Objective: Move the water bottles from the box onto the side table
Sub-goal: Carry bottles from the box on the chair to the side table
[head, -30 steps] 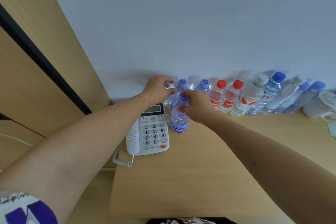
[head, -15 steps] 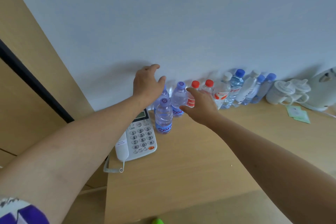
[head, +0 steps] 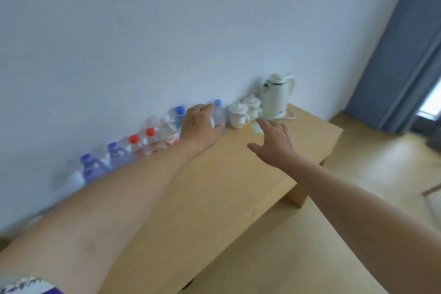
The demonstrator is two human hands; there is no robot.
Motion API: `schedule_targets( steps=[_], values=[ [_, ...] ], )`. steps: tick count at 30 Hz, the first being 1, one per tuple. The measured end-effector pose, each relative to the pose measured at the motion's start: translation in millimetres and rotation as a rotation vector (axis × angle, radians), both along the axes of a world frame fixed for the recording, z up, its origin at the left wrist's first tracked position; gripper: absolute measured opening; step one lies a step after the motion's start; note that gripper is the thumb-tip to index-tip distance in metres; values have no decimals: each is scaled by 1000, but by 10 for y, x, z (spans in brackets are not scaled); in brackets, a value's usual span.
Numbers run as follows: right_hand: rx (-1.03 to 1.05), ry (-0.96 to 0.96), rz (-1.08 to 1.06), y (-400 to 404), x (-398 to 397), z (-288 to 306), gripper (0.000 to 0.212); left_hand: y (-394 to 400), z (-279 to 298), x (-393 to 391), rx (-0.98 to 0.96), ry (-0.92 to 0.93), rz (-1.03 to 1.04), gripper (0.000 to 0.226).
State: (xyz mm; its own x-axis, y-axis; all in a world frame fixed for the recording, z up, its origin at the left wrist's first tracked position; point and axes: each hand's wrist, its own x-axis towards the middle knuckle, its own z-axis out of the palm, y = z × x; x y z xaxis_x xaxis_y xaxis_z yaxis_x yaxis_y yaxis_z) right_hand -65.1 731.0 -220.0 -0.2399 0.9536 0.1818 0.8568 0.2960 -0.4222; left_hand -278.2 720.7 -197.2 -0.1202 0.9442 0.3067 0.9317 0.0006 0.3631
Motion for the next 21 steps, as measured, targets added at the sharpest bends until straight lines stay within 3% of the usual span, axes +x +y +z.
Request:
schedule_targets(
  steps=[11, 21],
  values=[
    [-33, -88, -577, -579, 3605, 93, 79, 477, -121, 3838, -41, 13, -546, 63],
    [-114, -95, -1060, -1189, 5903, -38, 78, 479, -275, 6926, -96, 29, -1025, 64]
  ],
)
